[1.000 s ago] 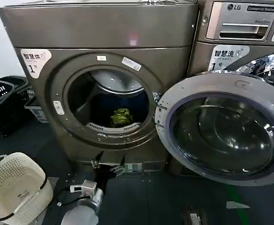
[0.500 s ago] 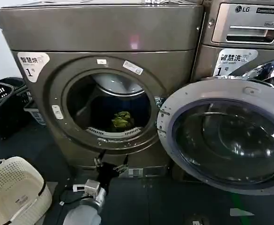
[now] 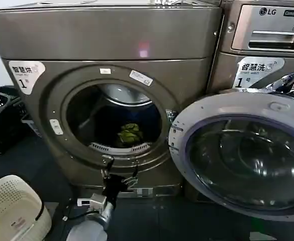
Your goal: Grasp the clothes from the dryer.
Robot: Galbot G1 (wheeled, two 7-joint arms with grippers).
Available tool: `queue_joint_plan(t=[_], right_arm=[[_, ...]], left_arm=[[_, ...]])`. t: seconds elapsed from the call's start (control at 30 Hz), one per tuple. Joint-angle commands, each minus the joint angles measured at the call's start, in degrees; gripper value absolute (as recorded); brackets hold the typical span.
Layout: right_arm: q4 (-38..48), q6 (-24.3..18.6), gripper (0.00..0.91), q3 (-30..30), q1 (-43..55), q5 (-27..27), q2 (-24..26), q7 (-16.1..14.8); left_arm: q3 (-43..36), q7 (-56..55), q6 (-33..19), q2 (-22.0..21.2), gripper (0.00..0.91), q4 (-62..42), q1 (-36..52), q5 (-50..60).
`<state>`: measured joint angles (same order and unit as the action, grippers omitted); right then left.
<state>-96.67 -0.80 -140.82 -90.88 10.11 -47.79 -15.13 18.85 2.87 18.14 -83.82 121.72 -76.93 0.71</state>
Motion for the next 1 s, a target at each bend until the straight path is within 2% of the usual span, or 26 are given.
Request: queue_joint_plan(t=[0.03, 0.57, 0.67, 0.73, 0.8, 0.9, 1.0], right_arm=[[-0.2, -0.2, 0.907, 0.1, 0.2, -0.4, -0.4, -0.2], [0.1, -0.5, 0.907, -0.1, 0.7, -0.7, -1.1, -1.2], [0.0, 0.8, 0.907, -0.4, 0.3, -1.0, -1.2, -0.8], [-0.7, 2.7, 0.907, -1.4, -0.2, -3.4, -1.5, -0.7], [-1.5, 3.8, 0.907, -2.7, -0.4, -3.6, -1.7, -0.8], [-2.1, 3.8, 0.907, -5.3, -1.4, -3.8, -1.4, -1.2], [-2.7, 3.4, 0.907, -7.5, -2.3, -3.6, -1.1, -1.8]], left_arm=[[-0.1, 0.2, 0.0, 0.0, 0.907, -0.2, 0.4, 0.0], [-0.5, 0.0, 1.3, -0.2, 0.907, -0.5, 0.7, -0.3], [-0.6, 0.4, 1.2, -0.2, 0.907, -0.2, 0.3, 1.1], [-0.7, 2.0, 2.0, 0.0, 0.907, 0.7, -0.2, 7.2], [-0.2, 5.6, 1.3, 0.1, 0.907, 2.0, -1.0, 21.6], [1.9, 8.5, -3.6, 0.4, 0.907, 2.7, -0.4, 43.7], [5.2, 16.4, -10.0, 1.4, 0.907, 1.9, 3.4, 50.3]])
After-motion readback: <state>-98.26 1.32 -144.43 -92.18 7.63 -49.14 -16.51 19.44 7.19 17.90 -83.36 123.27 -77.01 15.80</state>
